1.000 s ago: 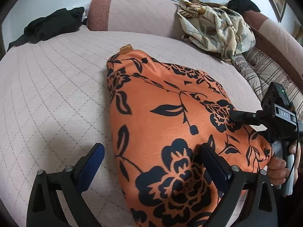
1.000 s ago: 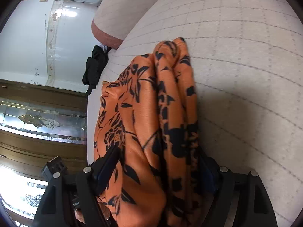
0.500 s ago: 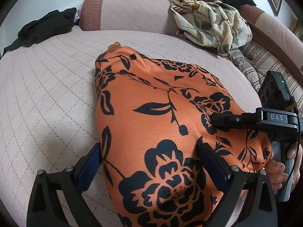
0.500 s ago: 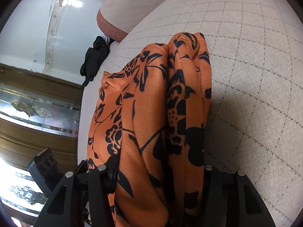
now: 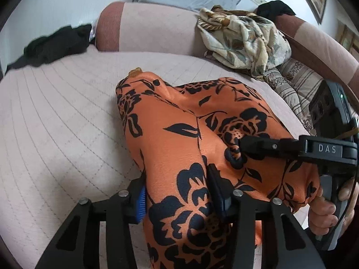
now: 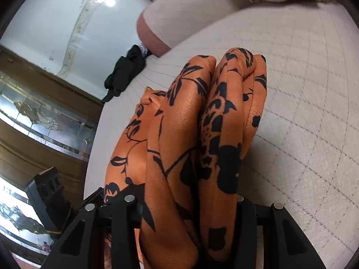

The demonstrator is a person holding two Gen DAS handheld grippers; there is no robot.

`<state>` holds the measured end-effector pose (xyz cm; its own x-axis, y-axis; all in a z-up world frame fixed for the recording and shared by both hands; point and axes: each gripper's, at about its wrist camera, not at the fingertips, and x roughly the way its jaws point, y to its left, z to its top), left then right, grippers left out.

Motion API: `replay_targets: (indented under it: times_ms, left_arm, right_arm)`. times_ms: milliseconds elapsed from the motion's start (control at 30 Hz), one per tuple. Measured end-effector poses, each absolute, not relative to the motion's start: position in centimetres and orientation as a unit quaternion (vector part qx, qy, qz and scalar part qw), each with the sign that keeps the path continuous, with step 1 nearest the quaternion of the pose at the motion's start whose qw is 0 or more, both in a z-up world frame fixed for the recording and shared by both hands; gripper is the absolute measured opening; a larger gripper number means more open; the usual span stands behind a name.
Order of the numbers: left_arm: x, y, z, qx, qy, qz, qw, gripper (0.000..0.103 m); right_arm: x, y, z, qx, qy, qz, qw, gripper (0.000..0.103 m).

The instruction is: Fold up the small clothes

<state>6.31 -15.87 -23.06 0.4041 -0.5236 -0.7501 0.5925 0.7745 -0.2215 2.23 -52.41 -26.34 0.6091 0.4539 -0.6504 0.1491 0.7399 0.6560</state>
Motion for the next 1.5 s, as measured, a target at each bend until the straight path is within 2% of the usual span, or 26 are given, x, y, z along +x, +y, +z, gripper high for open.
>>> replay_targets:
  times_ms: [467,933,1500]
  left_arm:
    - [6.5,-7.0,-18.5,-0.011,0.352,-0.285,0.892,0.047]
    - [6.5,-2.7,-19.6,0.008,0.364,-0.239,0.900,0.047]
    - [7.3,-2.8,-19.7,0.024,0.392,-0.231,0.890,0.047]
  right_arm:
    - [2.1,-46.8,-22.2,0.347,0.362,0.164,0.849,0.045]
    - [4.0,-41.7,-23.5,0.336,0.384,0.195,0.838,0.045]
    - [4.8,-40.6,-25.0,0.335,0.416,0.180,0.826,0.045]
